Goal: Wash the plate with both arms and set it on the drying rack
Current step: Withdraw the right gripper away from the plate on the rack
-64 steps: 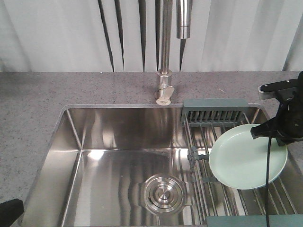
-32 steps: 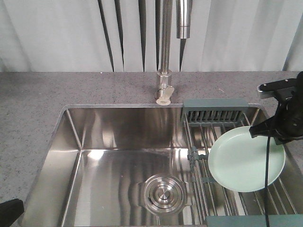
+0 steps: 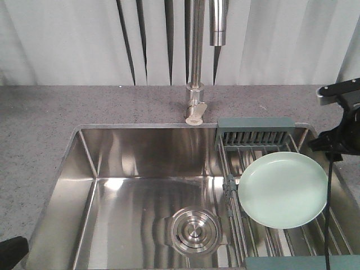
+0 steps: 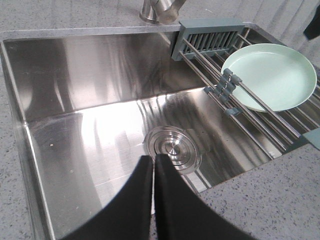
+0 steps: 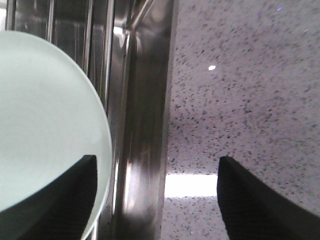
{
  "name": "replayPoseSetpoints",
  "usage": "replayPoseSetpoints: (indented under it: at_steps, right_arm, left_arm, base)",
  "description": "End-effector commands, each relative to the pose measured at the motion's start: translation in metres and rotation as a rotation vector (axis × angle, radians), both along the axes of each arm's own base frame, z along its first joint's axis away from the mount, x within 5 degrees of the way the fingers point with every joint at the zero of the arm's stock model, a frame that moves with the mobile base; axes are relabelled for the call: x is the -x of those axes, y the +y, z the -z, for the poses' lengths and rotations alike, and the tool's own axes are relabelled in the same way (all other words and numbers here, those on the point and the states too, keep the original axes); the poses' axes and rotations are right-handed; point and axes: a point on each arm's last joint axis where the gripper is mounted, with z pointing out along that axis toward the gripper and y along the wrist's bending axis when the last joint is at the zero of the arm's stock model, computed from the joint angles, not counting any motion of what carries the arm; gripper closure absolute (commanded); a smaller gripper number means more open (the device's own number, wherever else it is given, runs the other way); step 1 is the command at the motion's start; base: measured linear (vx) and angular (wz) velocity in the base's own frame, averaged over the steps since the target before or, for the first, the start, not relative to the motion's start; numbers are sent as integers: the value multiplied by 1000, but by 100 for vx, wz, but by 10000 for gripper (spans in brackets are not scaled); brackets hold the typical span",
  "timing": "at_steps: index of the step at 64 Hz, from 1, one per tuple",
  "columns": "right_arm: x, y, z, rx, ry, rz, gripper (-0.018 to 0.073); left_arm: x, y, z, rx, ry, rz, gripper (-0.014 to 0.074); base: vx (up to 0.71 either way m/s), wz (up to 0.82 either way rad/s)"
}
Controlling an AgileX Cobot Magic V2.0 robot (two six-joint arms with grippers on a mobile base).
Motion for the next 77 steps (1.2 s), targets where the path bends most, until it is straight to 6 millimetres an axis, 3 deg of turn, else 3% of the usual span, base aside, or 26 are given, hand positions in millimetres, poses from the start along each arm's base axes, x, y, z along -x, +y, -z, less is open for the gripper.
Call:
replayPoseSetpoints:
  at_steps: [1, 6, 19, 26, 35, 52, 58, 67, 77]
  right_arm:
    - [15, -1, -48, 4, -184, -20, 97]
    - [29, 4, -66, -43, -239, -51, 188]
    - [87, 25, -118, -218, -401, -244, 568]
    - [126, 34, -128, -292, -487, -337, 570]
    - [177, 40, -109, -336, -585, -412, 569]
    - [240, 40, -34, -308, -691, -461, 568]
    - [250, 39, -11, -304, -709, -448, 567]
    - [256, 37, 5, -290, -747, -433, 567]
    - [256, 36, 5, -285, -767, -426, 567]
  left_arm:
    - [-3, 0, -11, 45, -42, -26, 602]
    - [-3, 0, -11, 45, -42, -26, 602]
    - [-3, 0, -12, 46, -42, -26, 602]
    - [-3, 0, -12, 46, -42, -26, 602]
    - [-3, 0, -12, 46, -42, -26, 602]
    - [-3, 0, -12, 46, -42, -26, 602]
    - [-3, 0, -12, 49, -42, -27, 602]
    - [-5, 2, -20, 87, -77, -59, 602]
    - [-16, 6, -65, 130, -193, -118, 602]
  base:
    - [0, 0]
    - [0, 0]
    - [0, 0]
    - [0, 0]
    - [0, 0]
    - [0, 0]
    - [0, 0]
    - [0, 0]
    - [0, 0]
